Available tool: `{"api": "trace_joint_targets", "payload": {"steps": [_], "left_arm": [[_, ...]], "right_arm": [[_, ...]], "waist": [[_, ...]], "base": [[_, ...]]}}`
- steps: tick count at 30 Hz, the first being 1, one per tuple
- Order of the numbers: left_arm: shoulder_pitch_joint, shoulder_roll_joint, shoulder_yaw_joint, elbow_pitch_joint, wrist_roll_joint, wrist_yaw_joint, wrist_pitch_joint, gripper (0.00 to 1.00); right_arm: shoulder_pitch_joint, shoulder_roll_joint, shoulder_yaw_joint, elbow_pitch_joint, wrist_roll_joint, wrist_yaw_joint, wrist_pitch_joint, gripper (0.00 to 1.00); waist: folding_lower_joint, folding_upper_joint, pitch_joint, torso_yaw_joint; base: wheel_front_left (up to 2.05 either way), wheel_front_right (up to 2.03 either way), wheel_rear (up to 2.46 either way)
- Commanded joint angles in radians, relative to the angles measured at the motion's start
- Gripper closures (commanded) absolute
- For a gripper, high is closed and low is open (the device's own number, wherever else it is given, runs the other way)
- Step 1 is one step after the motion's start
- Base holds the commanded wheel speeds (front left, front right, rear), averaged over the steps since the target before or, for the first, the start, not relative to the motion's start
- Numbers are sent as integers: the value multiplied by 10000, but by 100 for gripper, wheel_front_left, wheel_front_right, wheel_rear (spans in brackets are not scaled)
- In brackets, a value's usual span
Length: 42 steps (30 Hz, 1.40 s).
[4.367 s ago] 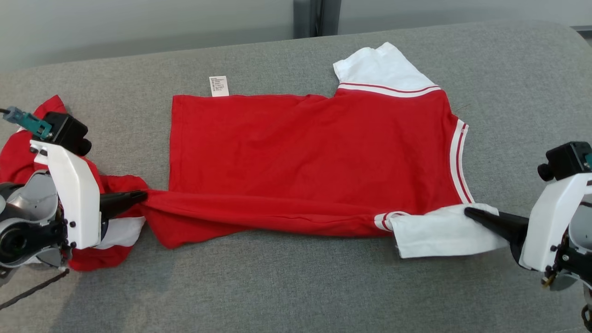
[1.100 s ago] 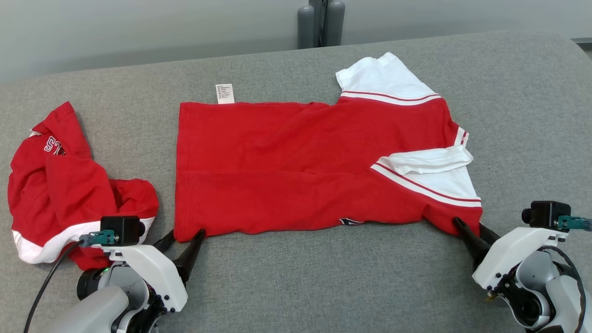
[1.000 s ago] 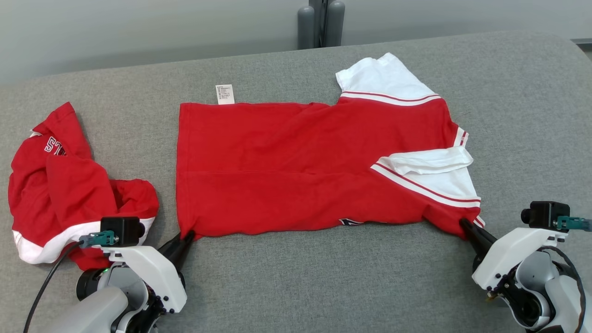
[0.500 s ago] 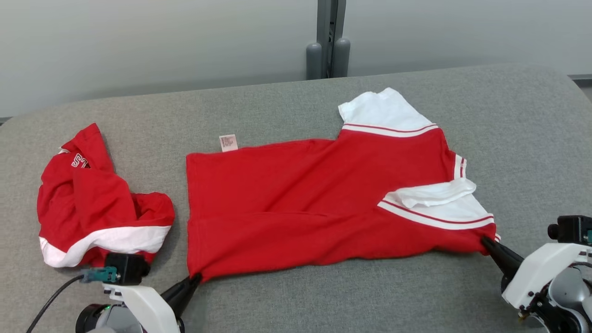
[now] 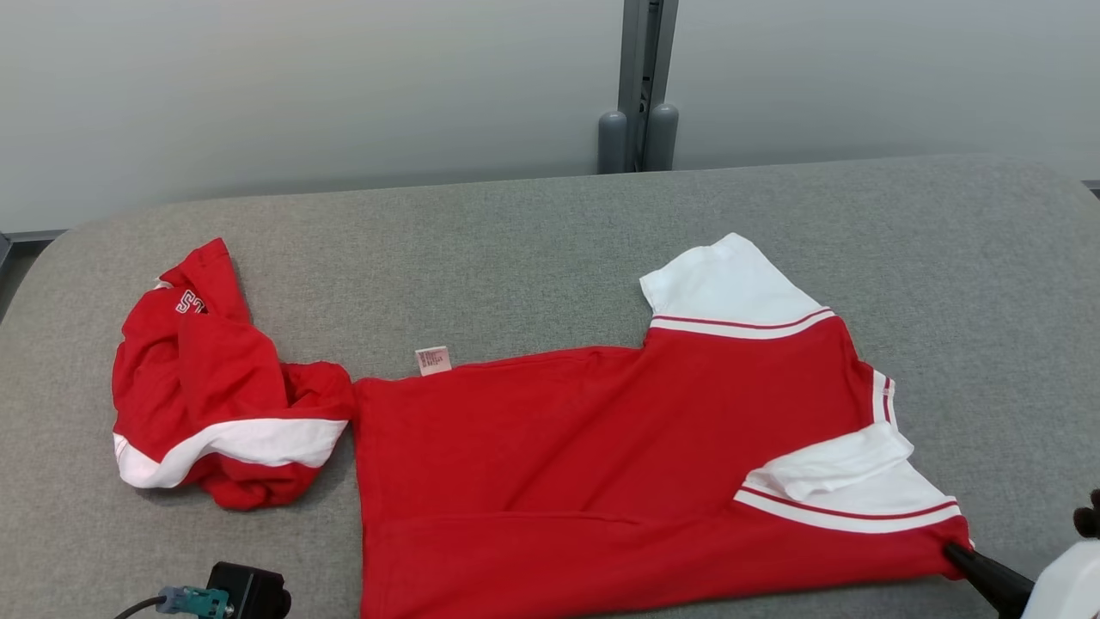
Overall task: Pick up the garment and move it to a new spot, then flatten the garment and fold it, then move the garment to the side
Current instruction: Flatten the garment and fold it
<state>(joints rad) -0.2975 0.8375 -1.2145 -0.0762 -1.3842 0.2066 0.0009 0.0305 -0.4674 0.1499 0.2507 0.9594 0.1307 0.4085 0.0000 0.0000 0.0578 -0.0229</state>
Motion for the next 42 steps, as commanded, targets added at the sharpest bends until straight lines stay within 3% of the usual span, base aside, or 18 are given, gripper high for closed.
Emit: {"api": "trace_joint_targets", "payload": {"steps": [1, 7, 8, 9, 10, 19, 25, 32, 38, 42], "left_arm": [[69, 102, 3, -86, -99, 57, 71, 100], [161, 165, -59, -186, -229, 76, 320, 100], [169, 172, -74, -151, -216, 101, 389, 65], [171, 180, -87, -117, -215, 102, 424, 0], [164, 181, -77, -80, -219, 69, 446, 0], [-313, 572, 405, -322, 20, 296, -4, 0], [-645, 379, 969, -283, 231, 627, -853, 0], [-1310, -621, 1014, 682, 274, 37, -746, 0], [-2311, -1479, 1066, 2578, 324, -561, -304, 0], [-2964, -1634, 1070, 4028, 709, -580, -245, 0]], "right_arm": [[191, -15, -213, -128, 7, 2, 125, 100], [828, 425, -1052, -587, -300, 2, 1059, 100], [884, 530, -1200, -684, -392, 2, 1212, 81], [923, 616, -1356, -770, -550, 2, 1321, 8], [955, 743, -1535, -867, -706, 2, 1410, 0], [891, 1434, -2855, -2275, -1650, 3, 1847, 0], [295, 1710, -3366, -3197, -2479, 3, 1167, 0], [-1014, 2068, -2695, -2826, -3158, 3, 359, 0], [-2509, 2168, -1949, -1826, -3549, 2, -163, 0], [-3466, 2098, -1468, -1059, -3850, 4, -532, 0]], "waist": [[0, 0, -2, 35], [0, 0, 24, 88], [0, 0, 38, 79], [0, 0, 58, 66], [0, 0, 76, 55], [0, 0, 128, -14], [0, 0, 182, -99], [0, 0, 557, -109], [0, 0, 1163, -120], [0, 0, 1513, -130]], "base": [[0, 0, 0], [0, 0, 0], [0, 0, 0], [0, 0, 0], [0, 0, 0], [0, 0, 0], [0, 0, 0], [0, 0, 0], [0, 0, 0], [0, 0, 0]]}}
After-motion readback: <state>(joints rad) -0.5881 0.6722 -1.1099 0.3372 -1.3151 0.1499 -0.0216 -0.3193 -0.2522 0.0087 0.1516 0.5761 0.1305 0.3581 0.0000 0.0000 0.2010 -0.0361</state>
